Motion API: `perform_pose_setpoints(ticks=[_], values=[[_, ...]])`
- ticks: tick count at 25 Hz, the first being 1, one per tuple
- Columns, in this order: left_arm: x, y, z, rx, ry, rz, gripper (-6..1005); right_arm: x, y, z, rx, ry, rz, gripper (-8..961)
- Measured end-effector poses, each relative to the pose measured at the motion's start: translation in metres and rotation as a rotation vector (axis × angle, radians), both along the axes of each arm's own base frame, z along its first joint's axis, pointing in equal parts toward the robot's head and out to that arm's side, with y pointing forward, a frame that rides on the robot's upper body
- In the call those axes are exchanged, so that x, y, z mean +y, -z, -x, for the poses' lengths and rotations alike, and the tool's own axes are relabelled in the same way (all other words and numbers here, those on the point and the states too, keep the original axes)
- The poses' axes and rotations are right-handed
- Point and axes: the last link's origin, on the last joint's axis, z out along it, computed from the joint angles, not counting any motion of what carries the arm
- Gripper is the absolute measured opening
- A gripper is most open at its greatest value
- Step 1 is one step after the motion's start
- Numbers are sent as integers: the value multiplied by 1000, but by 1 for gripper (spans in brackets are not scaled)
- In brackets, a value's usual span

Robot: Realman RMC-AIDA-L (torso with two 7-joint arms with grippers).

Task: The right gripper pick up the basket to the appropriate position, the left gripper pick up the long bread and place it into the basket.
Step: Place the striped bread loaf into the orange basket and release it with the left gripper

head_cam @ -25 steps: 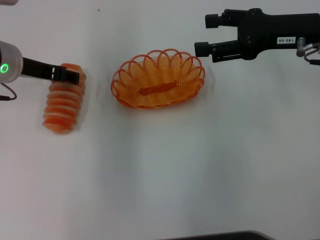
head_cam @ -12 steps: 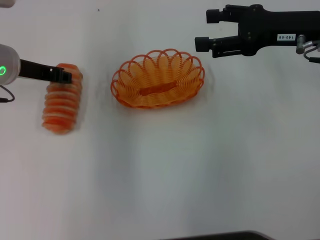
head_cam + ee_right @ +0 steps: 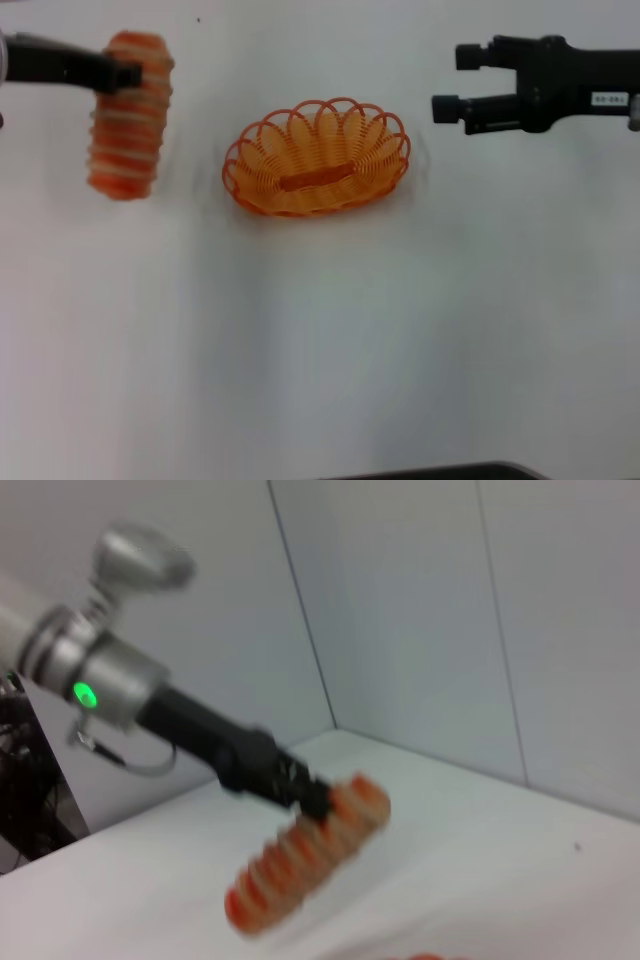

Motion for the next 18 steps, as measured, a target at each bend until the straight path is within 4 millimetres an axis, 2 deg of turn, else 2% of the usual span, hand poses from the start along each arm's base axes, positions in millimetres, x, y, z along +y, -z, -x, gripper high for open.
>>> perform_pose_setpoints(ticks=[1, 2, 3, 5, 7, 10, 14, 18], values=[[0, -3, -7, -4, 34, 5, 356, -2, -1, -4, -3, 9, 0, 957], [-1, -3, -25, -17, 120, 36, 341, -5, -2, -6, -4, 15, 2, 957], [-1, -3, -25, -17, 120, 36, 325, -7, -2, -9, -5, 23, 3, 957], [1, 2, -45, -22, 201, 82, 300, -10, -2, -12, -7, 31, 8, 957], [3, 12, -61, -19, 263, 139, 280, -13, -2, -14, -8, 30, 16, 957], [3, 39, -81, 3, 379, 271, 256, -15, -2, -15, -12, 34, 30, 957], [6, 72, -94, 44, 455, 399, 239, -19, -1, -15, -11, 29, 55, 957], [10, 86, -93, 66, 473, 412, 222, -21, 0, -14, -4, 22, 69, 957]])
